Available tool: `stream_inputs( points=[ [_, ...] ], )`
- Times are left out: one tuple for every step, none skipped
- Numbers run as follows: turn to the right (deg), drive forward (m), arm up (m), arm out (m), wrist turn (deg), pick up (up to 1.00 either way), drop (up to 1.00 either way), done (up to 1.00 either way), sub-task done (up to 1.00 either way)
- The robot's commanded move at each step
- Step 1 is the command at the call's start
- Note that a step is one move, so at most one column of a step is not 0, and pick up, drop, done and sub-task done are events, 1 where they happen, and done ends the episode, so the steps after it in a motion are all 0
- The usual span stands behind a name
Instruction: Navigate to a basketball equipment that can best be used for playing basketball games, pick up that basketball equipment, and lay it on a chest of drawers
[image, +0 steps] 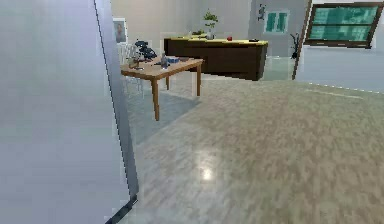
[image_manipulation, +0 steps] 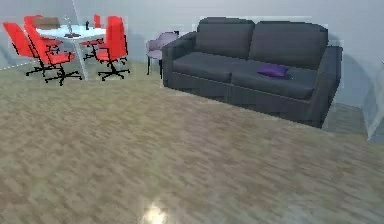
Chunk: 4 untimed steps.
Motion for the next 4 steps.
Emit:
stream_inputs(
  points=[
    [0.0, 1.0, 0.0, 0.0, 0.0, 0.0, 0.0, 0.0, 0.0],
    [-12.0, 0.0, 0.0, 0.0, 0.0, 0.0, 0.0, 0.0, 0.0],
    [0.0, 0.25, 0.0, 0.0, 0.0, 0.0, 0.0, 0.0, 0.0],
    [45.0, 0.0, 0.0, 0.0, 0.0, 0.0, 0.0, 0.0, 0.0]
  ],
)
